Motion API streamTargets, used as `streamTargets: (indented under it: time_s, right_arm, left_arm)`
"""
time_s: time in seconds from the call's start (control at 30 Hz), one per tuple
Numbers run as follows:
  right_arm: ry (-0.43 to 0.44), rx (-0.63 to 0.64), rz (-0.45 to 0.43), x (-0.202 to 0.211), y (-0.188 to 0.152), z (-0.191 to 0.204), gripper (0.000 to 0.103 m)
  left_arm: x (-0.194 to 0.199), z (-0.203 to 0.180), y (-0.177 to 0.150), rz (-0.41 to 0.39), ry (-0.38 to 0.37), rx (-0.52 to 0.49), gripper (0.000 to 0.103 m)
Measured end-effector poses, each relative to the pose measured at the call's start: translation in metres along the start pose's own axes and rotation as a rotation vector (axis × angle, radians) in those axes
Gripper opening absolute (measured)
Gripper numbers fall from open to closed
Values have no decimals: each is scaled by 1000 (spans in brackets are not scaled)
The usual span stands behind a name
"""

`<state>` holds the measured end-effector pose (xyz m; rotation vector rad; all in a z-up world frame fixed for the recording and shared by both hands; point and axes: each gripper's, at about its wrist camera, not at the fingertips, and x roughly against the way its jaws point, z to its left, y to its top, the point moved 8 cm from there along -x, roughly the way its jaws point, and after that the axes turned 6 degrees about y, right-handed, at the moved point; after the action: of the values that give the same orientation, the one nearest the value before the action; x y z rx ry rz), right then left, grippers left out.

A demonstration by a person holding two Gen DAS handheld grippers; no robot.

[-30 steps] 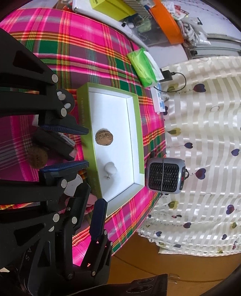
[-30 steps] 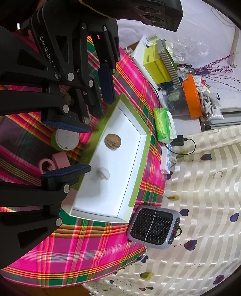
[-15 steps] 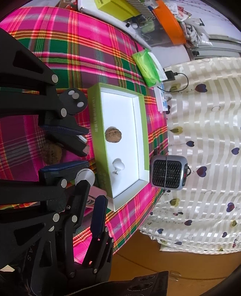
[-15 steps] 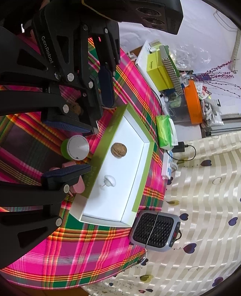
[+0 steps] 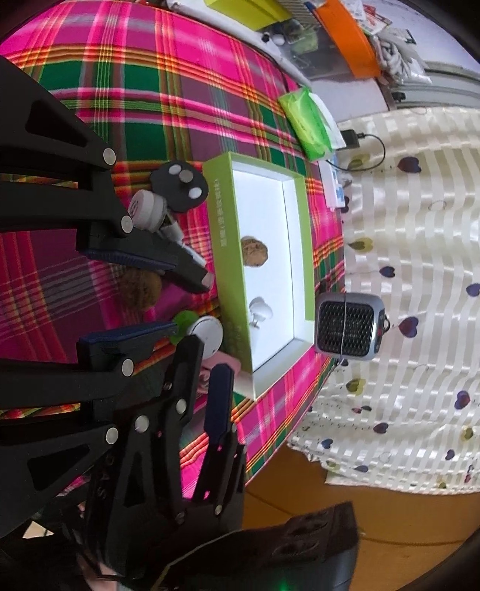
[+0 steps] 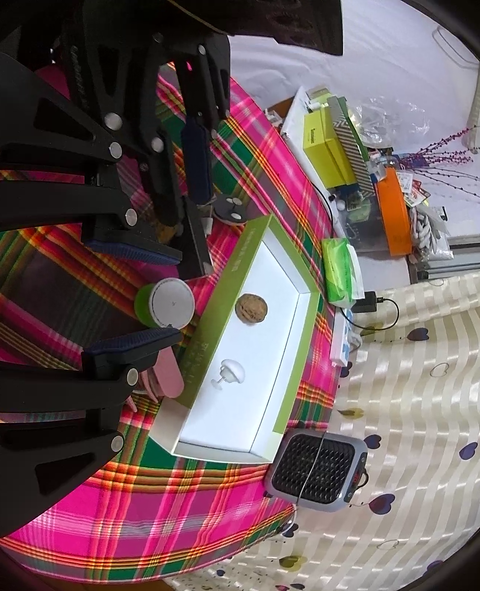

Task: Organize objects
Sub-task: 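Grasp the second walnut with the left gripper while the right gripper holds the cup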

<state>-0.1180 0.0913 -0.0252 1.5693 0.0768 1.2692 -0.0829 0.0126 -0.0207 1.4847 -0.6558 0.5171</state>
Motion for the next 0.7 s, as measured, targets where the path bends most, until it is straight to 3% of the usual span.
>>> streamTargets:
  time_s: [0.23,0.7]
  right_arm:
    - [6,30,13,-4,-5,2,43]
    - [-6,27,39,-16,-3,-5,43]
  left_arm:
    - [-4,2,-14,27,-17,10,29]
    - [-17,3,-20,68,-22,28,32]
